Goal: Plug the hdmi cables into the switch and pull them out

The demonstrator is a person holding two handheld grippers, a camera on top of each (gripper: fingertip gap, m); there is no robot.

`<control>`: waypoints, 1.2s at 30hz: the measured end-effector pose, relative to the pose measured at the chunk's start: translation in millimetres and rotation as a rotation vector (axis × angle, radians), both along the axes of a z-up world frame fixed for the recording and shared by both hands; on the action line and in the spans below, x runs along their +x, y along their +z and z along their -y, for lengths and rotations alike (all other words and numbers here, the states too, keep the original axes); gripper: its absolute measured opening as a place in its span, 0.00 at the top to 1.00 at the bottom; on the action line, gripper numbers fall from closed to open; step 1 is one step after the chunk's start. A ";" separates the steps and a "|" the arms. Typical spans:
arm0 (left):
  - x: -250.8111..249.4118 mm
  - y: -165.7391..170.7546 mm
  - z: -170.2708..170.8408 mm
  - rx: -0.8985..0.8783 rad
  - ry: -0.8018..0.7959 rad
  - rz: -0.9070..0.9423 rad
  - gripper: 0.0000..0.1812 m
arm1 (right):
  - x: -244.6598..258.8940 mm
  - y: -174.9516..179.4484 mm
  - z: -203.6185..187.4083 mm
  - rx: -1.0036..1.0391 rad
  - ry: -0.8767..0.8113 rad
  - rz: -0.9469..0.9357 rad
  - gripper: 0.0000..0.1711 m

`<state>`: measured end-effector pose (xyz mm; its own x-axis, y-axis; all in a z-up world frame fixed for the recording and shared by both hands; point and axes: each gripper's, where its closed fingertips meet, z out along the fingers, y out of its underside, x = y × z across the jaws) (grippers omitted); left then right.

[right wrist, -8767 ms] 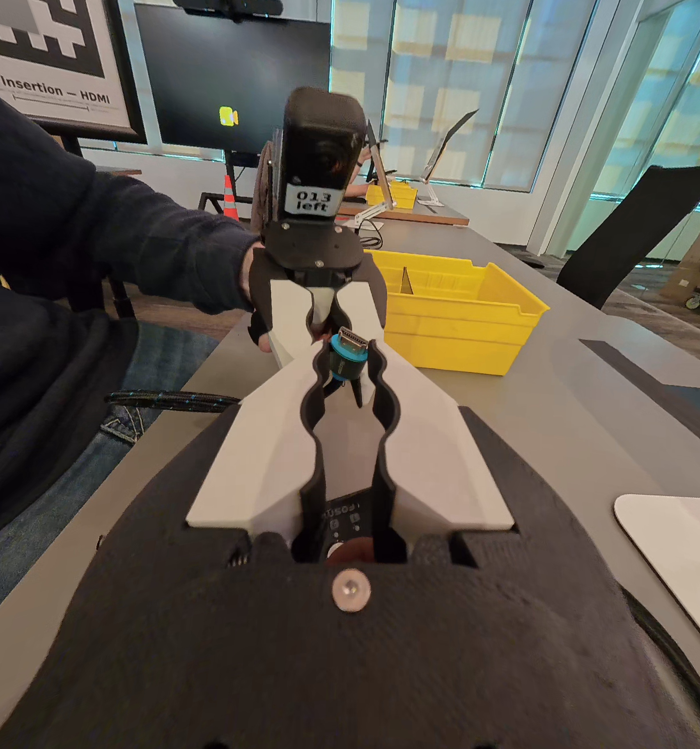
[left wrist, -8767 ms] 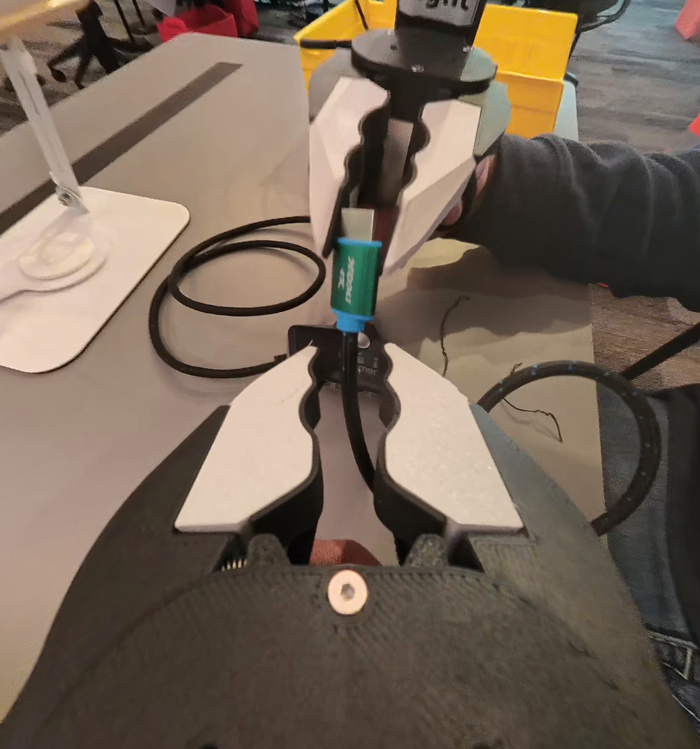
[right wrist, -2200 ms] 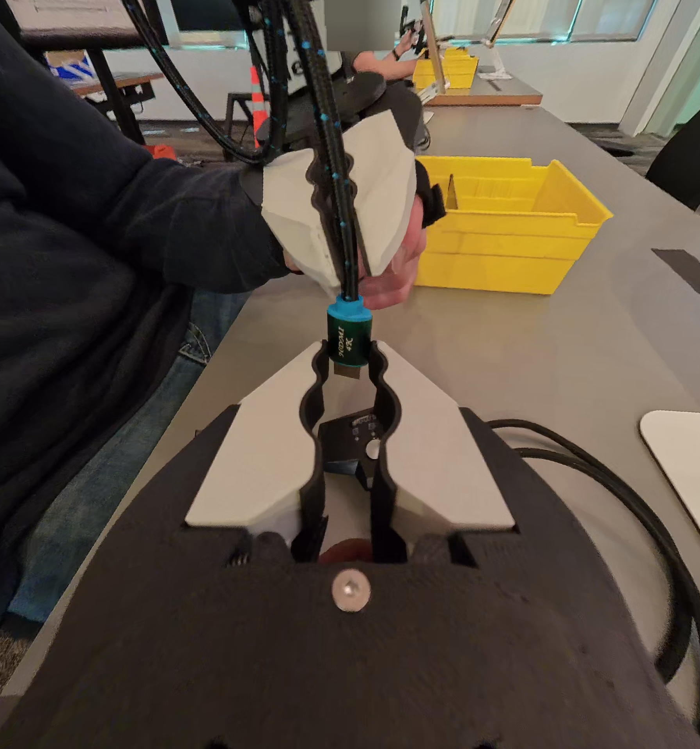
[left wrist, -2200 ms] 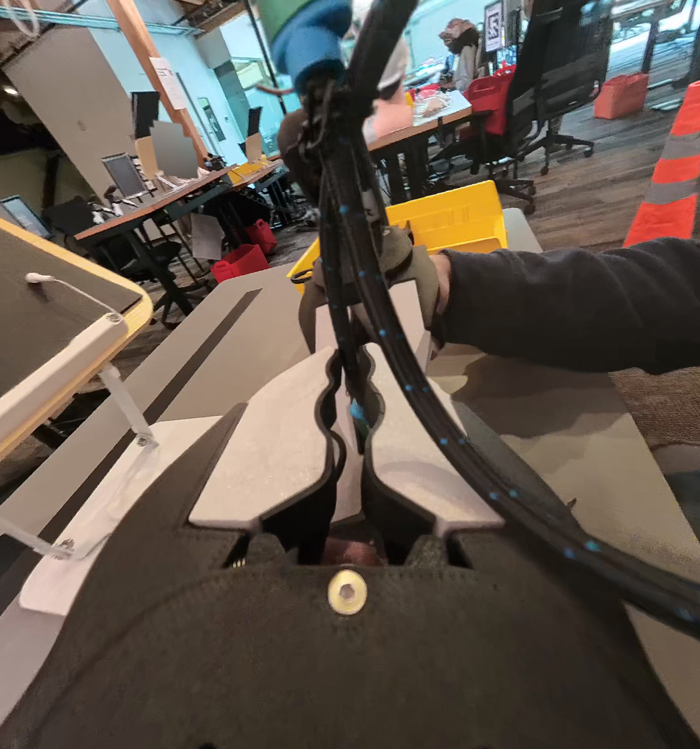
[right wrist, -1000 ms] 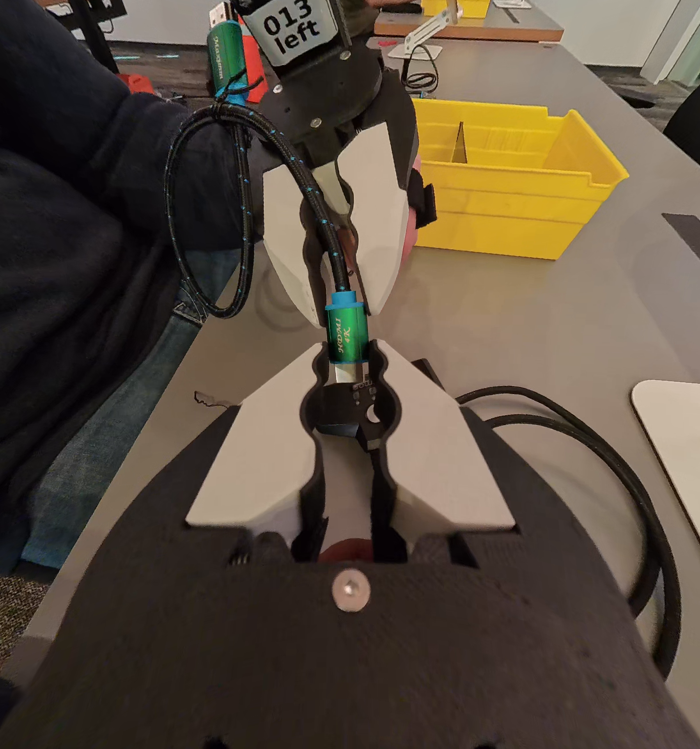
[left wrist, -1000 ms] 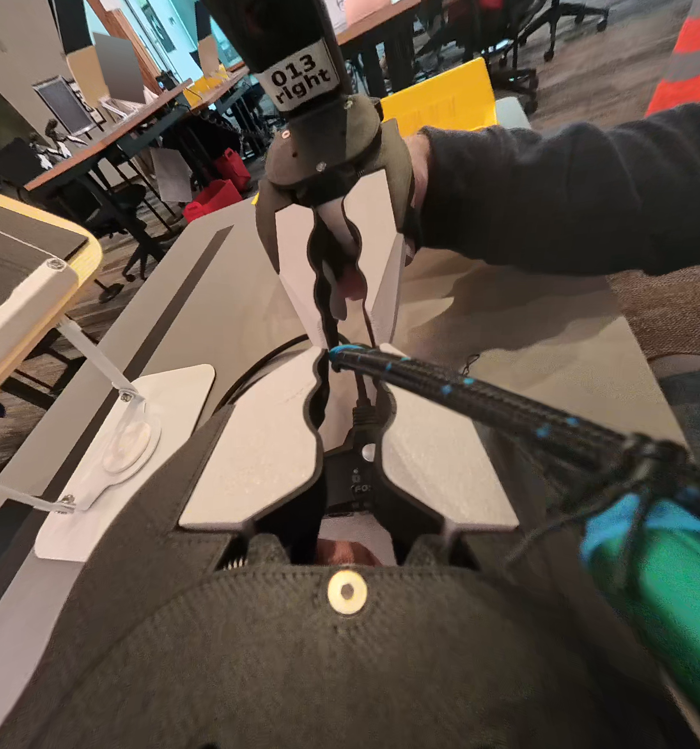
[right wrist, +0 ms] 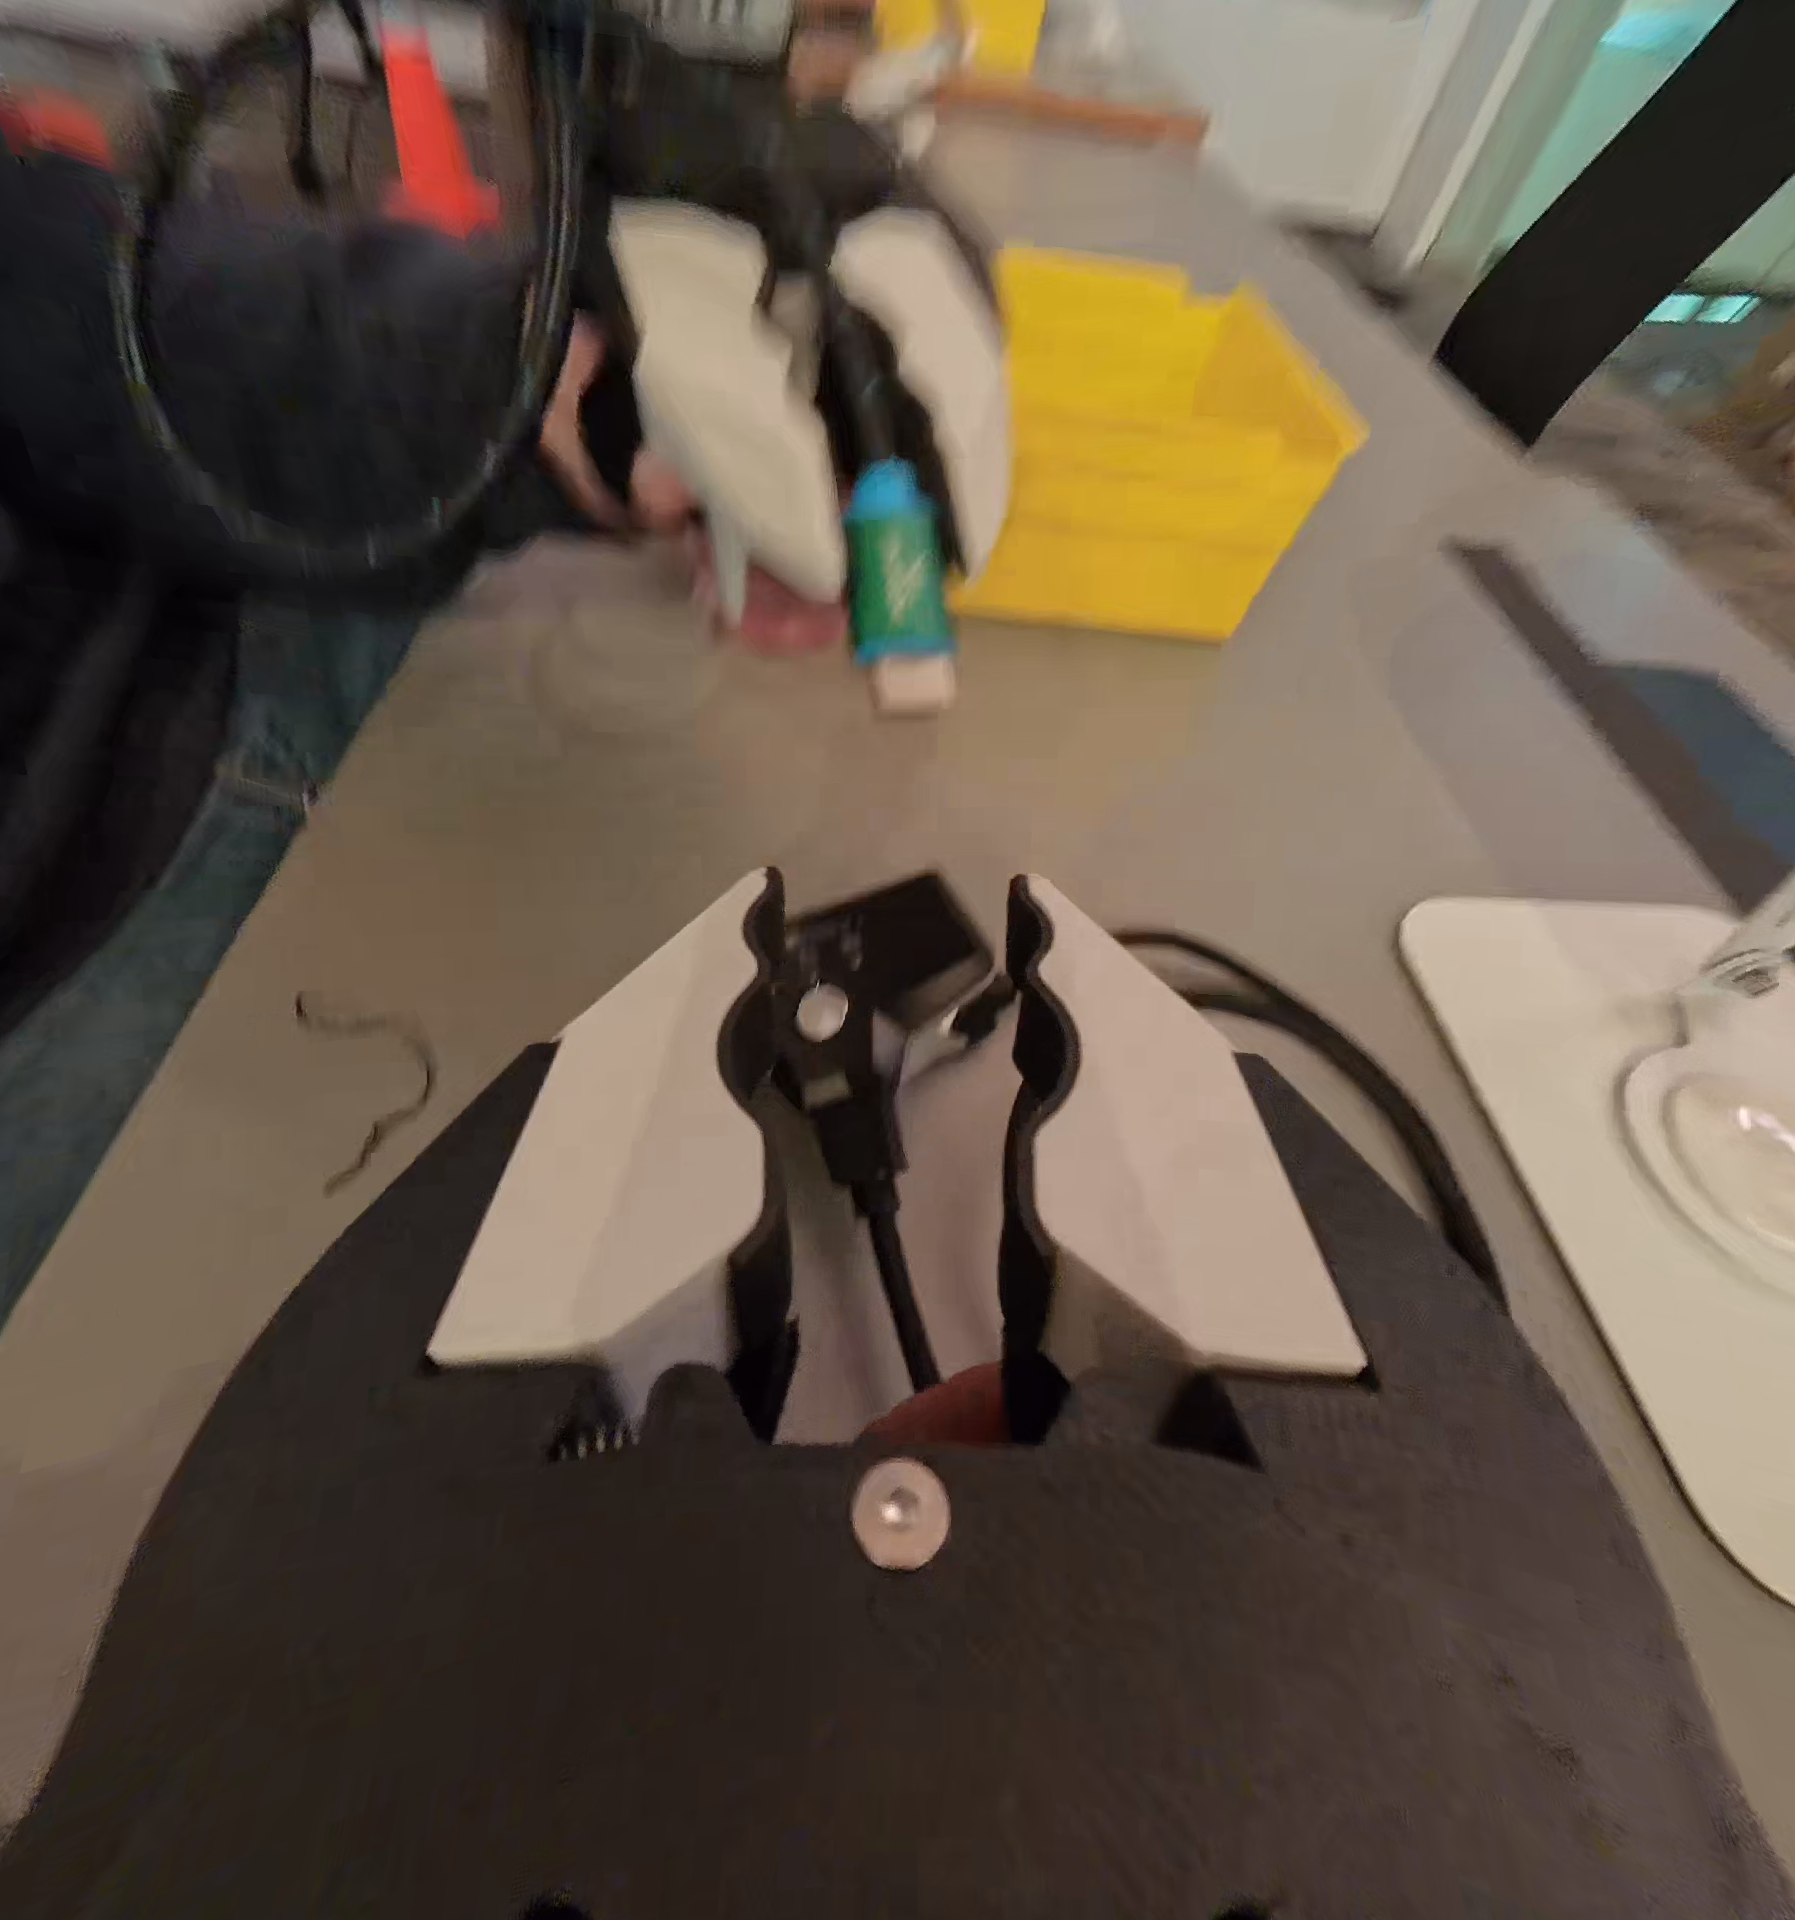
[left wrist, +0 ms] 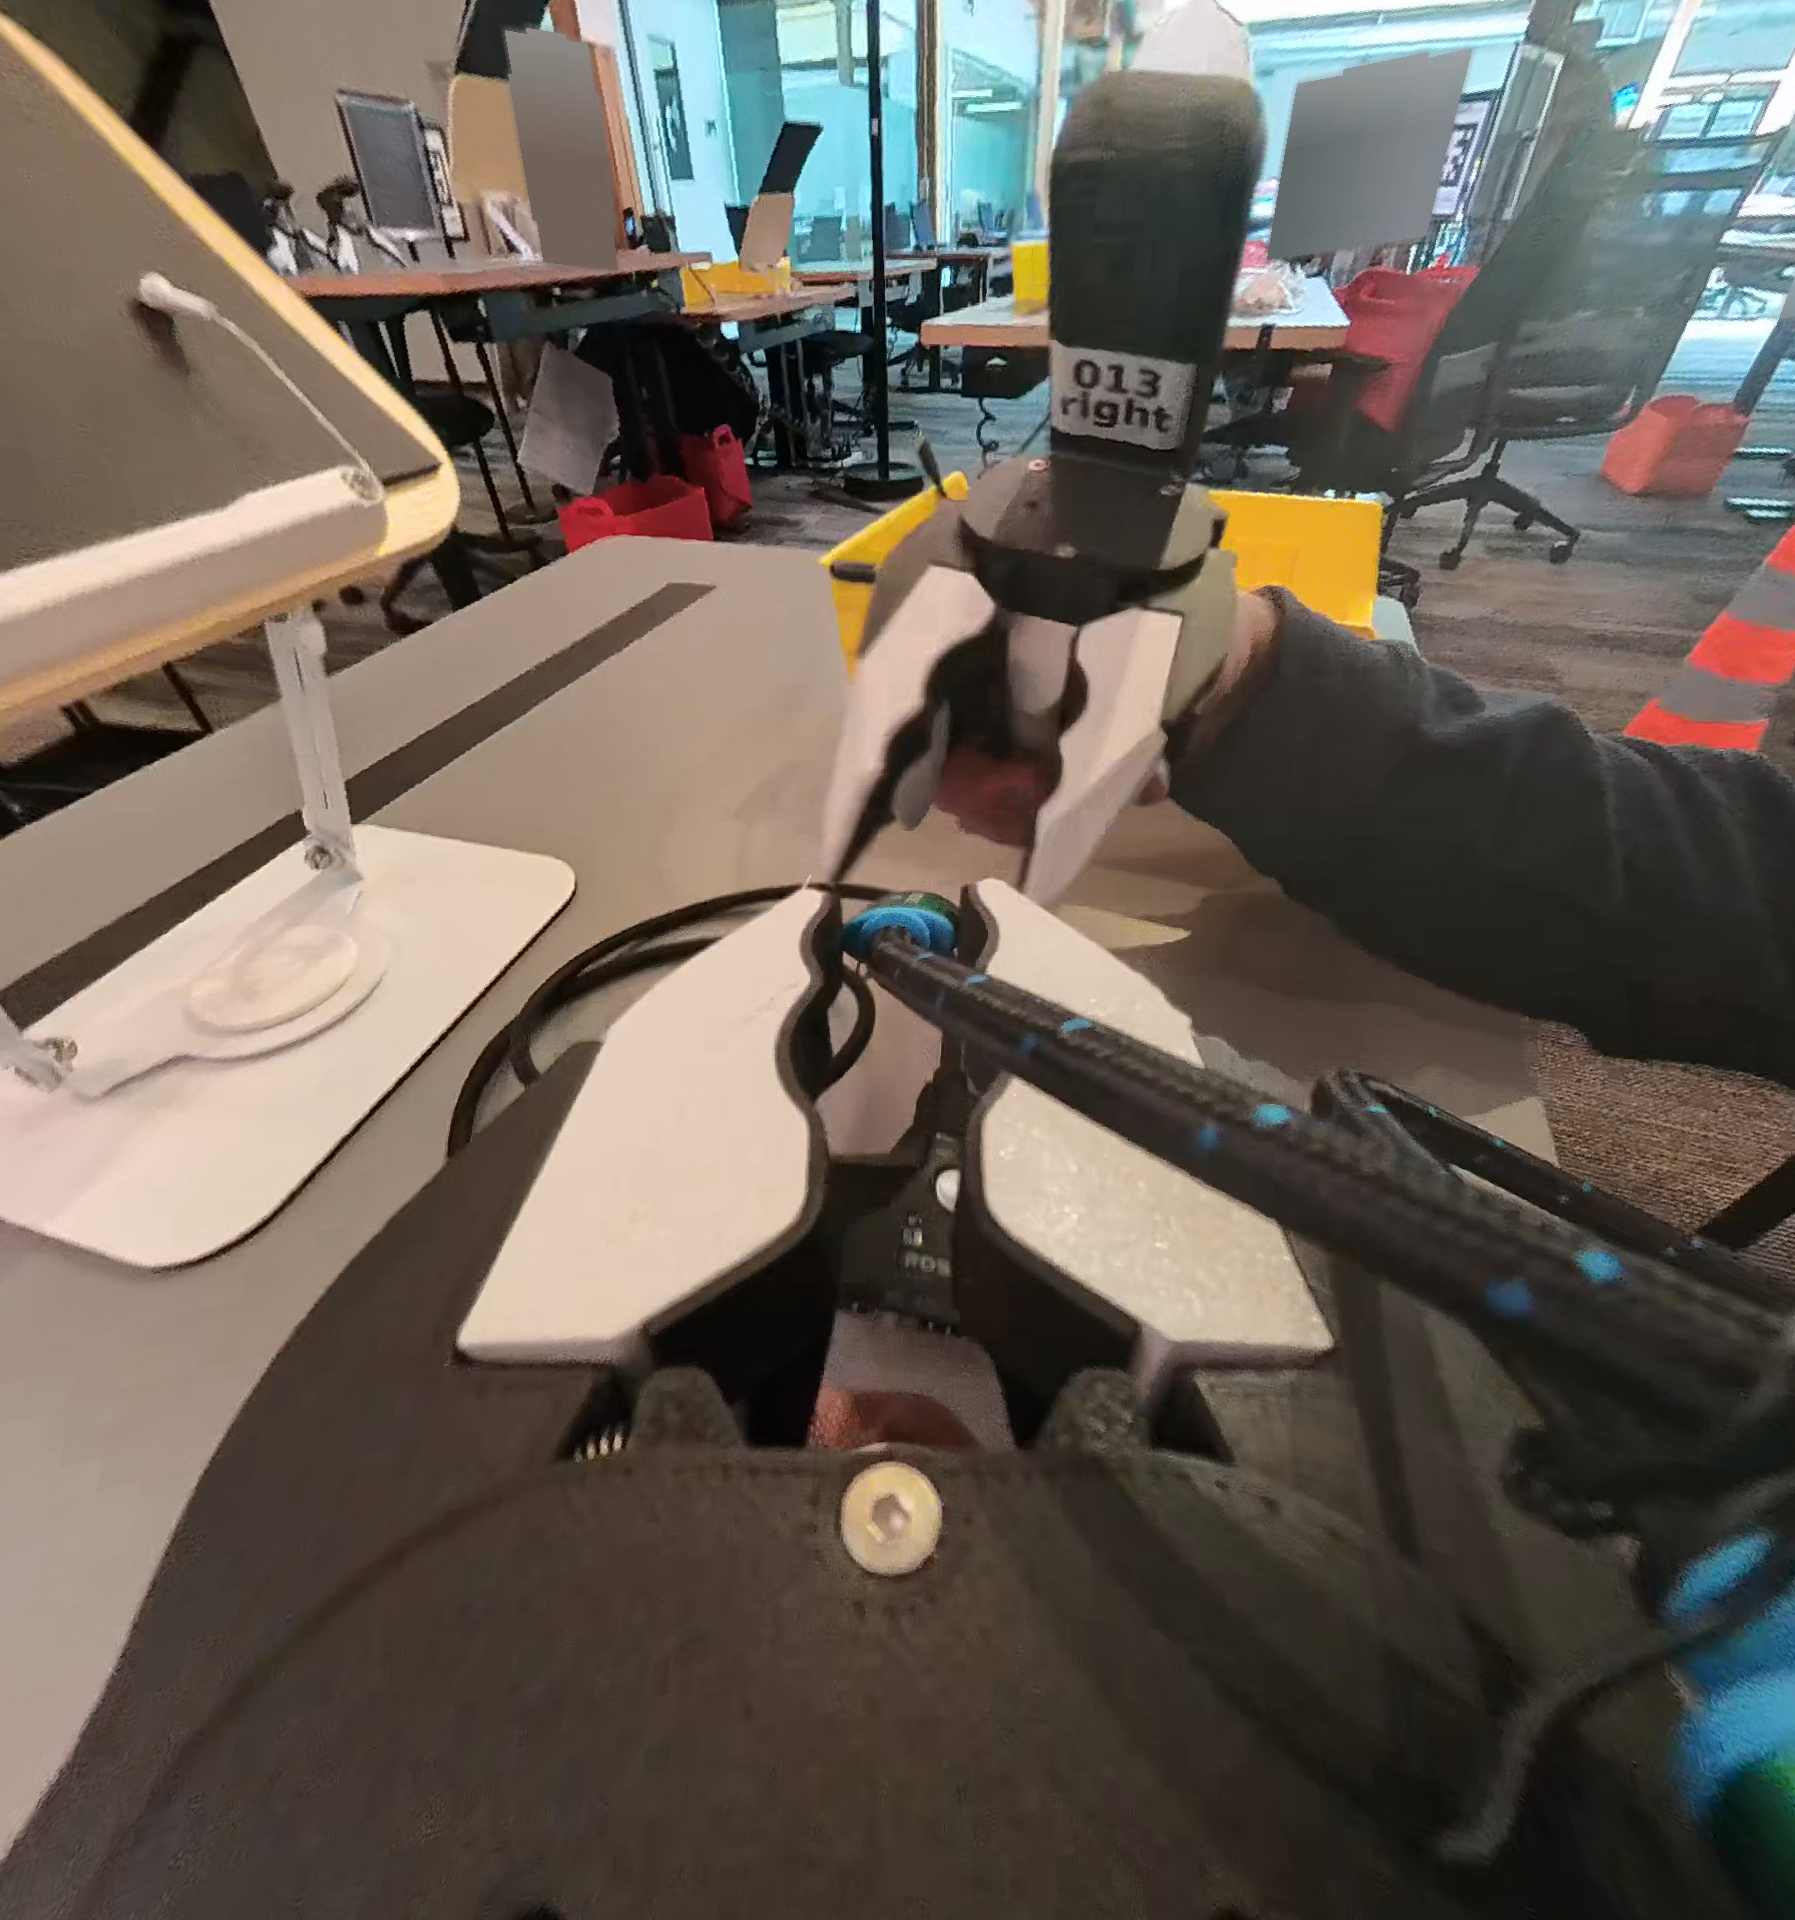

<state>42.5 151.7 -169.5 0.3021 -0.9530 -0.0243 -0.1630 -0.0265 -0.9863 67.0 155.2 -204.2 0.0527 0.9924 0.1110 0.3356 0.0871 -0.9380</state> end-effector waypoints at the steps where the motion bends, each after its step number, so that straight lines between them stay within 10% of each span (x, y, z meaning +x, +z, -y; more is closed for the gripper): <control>1: -3.8 -0.8 -1.1 -0.010 0.003 -0.011 0.89 | -0.4 -13.8 4.3 0.012 0.021 0.073 0.73; 6: -18.1 -5.9 -5.9 -0.029 0.042 -0.057 0.89 | -6.4 -74.0 15.6 0.085 0.075 0.376 0.60; 13: -28.9 -15.0 -7.5 -0.057 0.058 -0.063 0.89 | -4.4 -106.1 -0.1 0.229 0.055 0.529 0.79; 36: -30.8 3.2 1.5 0.047 0.072 0.001 0.89 | -3.1 -22.2 19.1 -0.130 0.195 -0.015 0.81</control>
